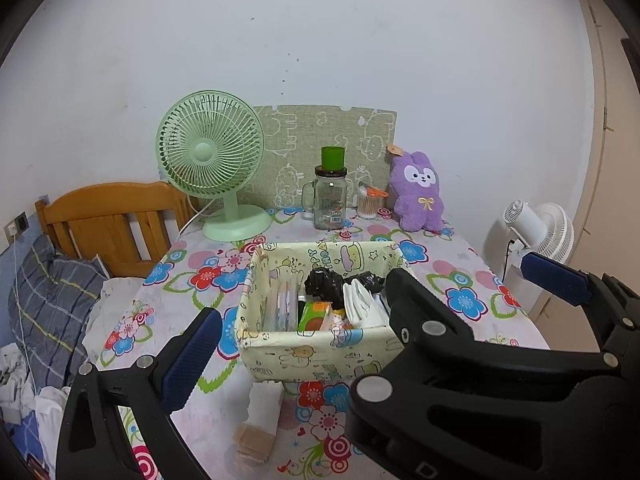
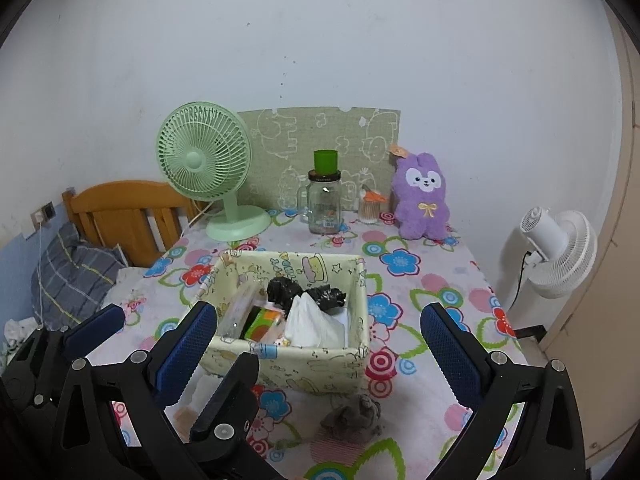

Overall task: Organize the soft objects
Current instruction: 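Move the left tool toward the folded beige pack while the right tool approaches the grey beanie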

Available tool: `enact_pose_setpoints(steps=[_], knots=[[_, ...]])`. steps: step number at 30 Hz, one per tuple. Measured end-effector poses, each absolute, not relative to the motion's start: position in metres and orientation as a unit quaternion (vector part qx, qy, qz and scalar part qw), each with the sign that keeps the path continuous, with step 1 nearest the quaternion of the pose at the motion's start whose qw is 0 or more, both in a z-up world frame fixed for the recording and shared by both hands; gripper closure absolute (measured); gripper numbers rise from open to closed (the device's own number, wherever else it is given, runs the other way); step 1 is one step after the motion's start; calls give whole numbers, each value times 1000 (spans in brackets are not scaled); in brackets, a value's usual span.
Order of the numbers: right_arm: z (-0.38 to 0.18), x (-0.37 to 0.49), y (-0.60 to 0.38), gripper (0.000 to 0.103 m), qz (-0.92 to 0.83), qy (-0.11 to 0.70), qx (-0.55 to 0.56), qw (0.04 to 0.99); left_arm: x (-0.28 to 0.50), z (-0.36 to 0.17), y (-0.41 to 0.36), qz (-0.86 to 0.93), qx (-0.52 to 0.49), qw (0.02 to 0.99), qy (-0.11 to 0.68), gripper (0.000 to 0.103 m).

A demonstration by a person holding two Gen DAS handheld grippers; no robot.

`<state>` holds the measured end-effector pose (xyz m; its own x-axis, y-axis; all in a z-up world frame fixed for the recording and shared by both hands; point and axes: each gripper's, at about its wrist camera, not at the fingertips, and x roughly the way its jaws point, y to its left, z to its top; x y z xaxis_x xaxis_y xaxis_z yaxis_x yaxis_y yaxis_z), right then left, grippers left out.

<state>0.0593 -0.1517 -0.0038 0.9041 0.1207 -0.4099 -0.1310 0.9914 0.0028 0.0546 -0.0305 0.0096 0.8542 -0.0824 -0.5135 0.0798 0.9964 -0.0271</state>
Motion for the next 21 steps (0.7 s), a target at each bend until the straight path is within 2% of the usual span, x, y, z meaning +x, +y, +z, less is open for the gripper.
enact_pose_setpoints(steps=[21], knots=[[-26, 37, -156, 0, 66, 219, -16, 973, 27, -7, -34, -46, 0, 961, 272, 2]])
